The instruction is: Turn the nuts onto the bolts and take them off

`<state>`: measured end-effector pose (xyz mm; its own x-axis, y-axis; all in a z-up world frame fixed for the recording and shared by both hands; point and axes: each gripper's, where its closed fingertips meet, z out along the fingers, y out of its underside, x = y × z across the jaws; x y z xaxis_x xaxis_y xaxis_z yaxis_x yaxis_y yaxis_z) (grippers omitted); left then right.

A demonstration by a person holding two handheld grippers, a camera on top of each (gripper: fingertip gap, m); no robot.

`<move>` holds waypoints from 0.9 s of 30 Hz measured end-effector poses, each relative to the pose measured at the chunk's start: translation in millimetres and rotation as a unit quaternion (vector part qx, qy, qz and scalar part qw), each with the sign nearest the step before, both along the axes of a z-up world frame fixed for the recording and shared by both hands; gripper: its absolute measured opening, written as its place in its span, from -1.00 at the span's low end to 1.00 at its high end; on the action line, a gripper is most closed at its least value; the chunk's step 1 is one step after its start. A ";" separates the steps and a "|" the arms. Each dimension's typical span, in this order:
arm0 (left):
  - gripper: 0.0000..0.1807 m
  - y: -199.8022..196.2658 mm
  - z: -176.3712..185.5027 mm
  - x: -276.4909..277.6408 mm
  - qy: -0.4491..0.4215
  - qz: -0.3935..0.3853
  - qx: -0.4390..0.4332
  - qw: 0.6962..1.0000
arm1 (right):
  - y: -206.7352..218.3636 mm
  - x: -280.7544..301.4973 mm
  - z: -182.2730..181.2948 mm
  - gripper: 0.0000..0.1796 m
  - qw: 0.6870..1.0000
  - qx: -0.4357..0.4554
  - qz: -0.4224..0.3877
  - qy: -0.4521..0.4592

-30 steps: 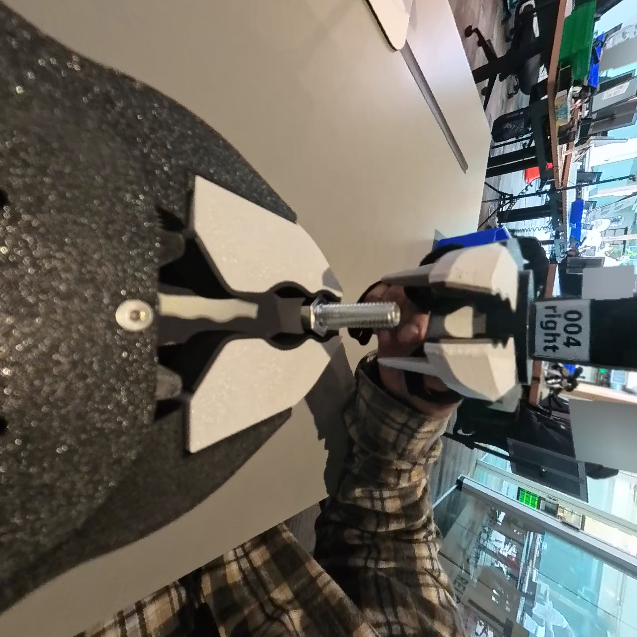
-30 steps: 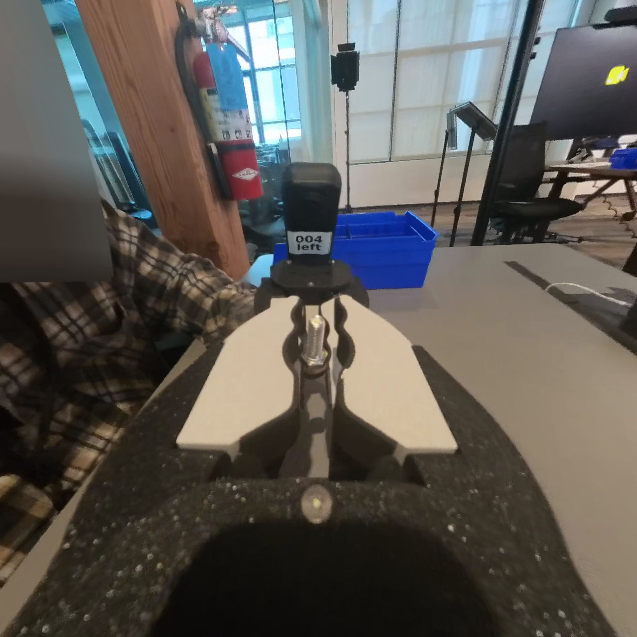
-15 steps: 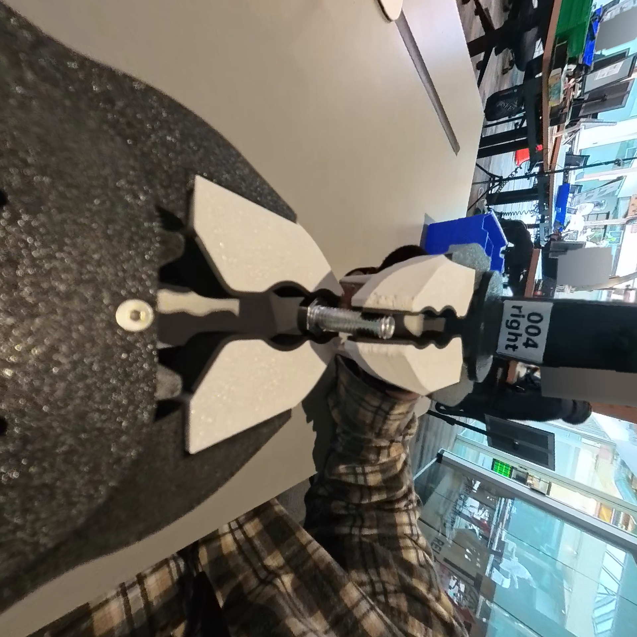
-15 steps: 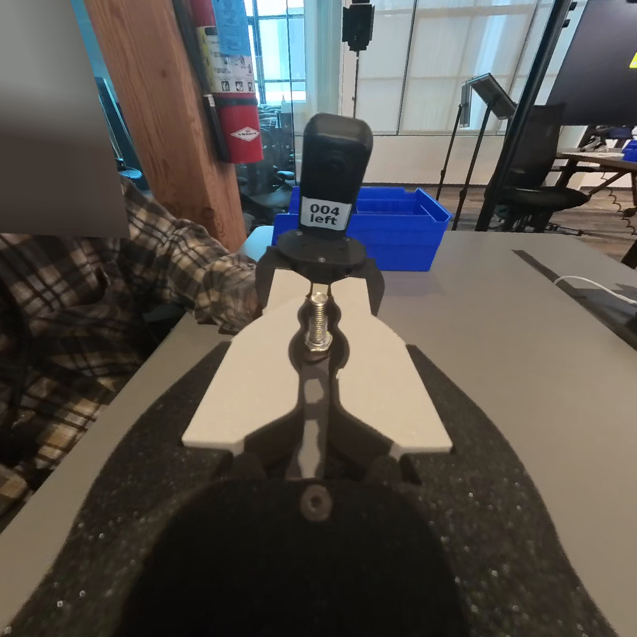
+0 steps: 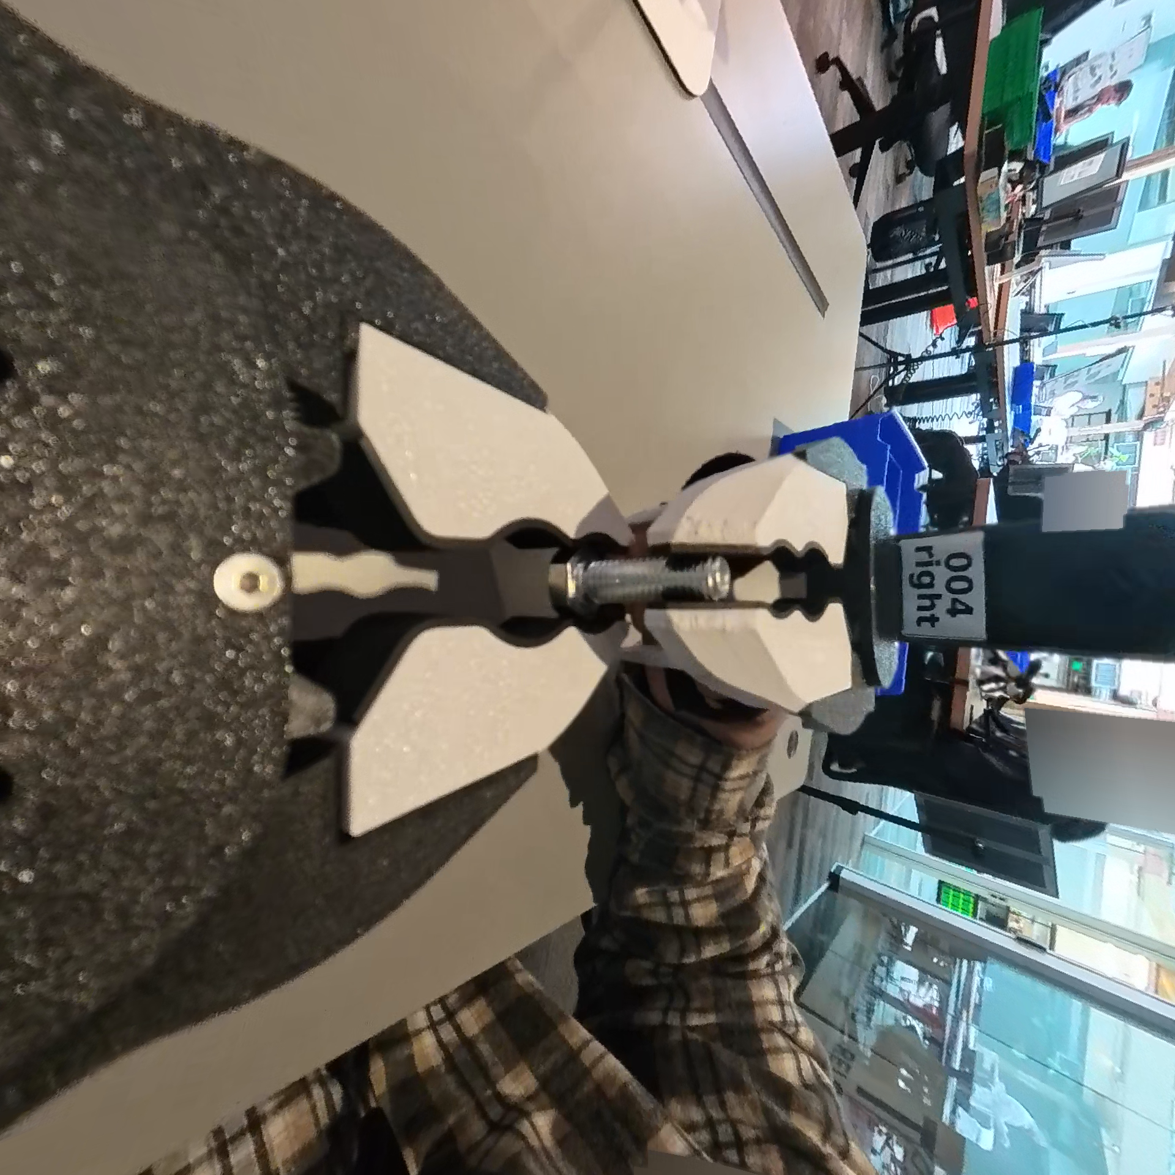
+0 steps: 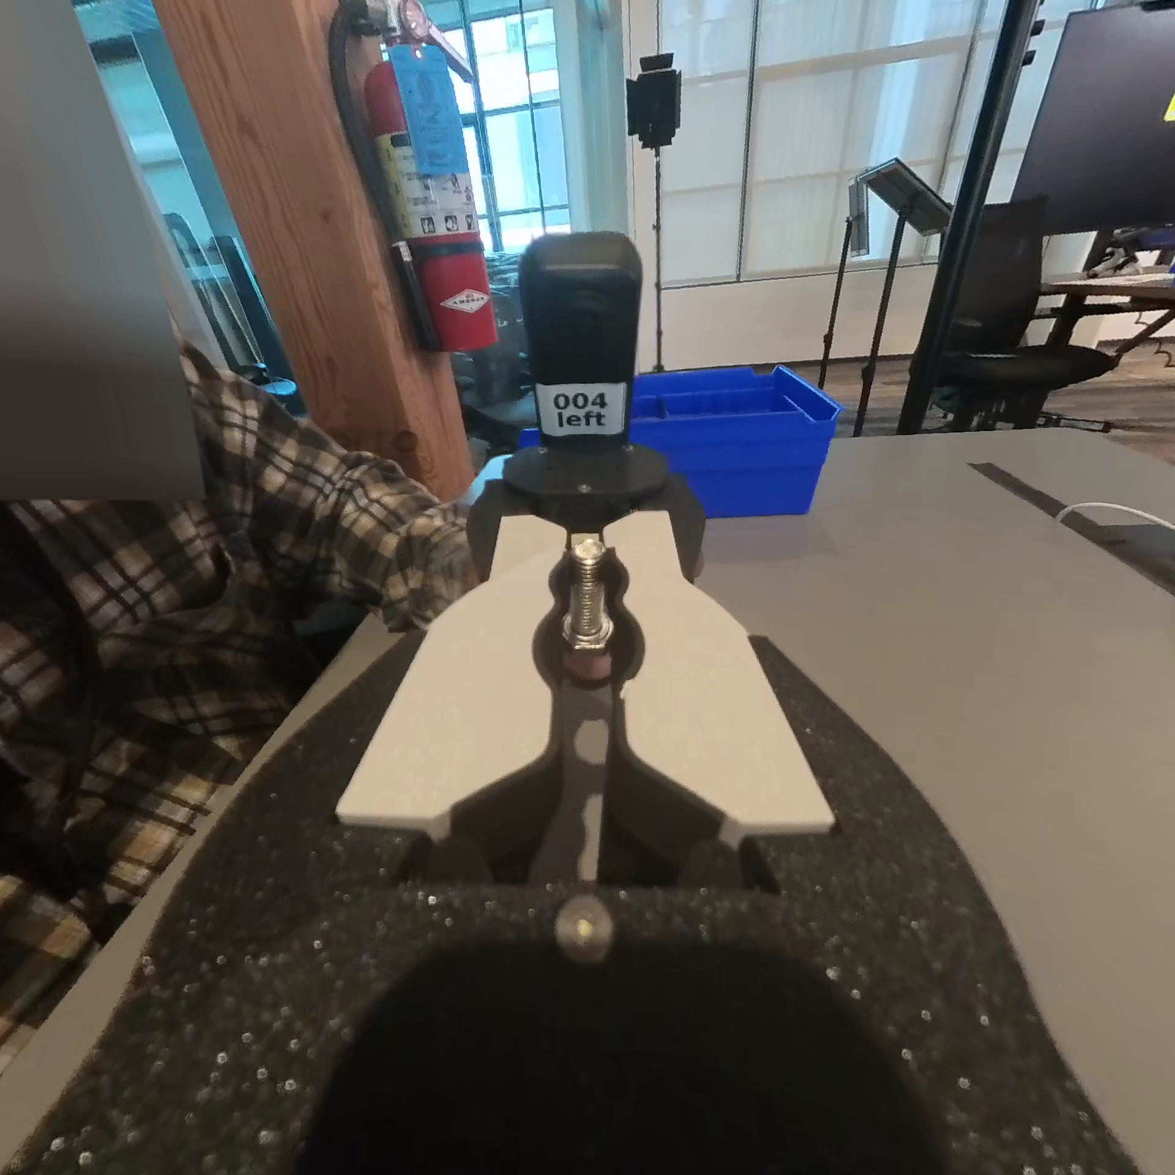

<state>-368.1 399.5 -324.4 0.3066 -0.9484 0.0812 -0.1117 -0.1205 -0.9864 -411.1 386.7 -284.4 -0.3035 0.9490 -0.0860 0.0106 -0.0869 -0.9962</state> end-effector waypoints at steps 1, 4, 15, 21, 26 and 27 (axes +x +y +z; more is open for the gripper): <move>-0.82 0.1 0.0 0.0 0.001 0.001 0.002 1.000 | 0.1 0.1 0.1 -0.90 1.000 -0.001 0.000 0.000; -0.83 0.6 -0.4 -0.3 0.002 0.004 0.003 1.000 | 0.9 0.0 -0.6 -0.90 1.000 -0.002 -0.003 -0.002; -0.83 0.2 0.4 -0.9 0.006 0.013 0.009 1.000 | 0.7 1.3 1.1 -0.90 1.000 0.021 -0.004 0.011; -0.84 5.4 4.8 -7.8 -0.018 0.022 -0.006 1.000 | 5.2 13.2 7.1 -0.72 0.998 0.048 -0.021 0.024; -0.84 24.6 -0.1 -27.7 -0.042 0.054 -0.041 0.997 | 10.5 29.8 17.4 -0.46 0.999 -0.028 -0.007 0.040; -0.83 28.5 -1.8 -32.1 -0.043 0.060 -0.044 0.996 | 11.5 32.5 19.0 -0.43 0.998 -0.053 0.002 0.043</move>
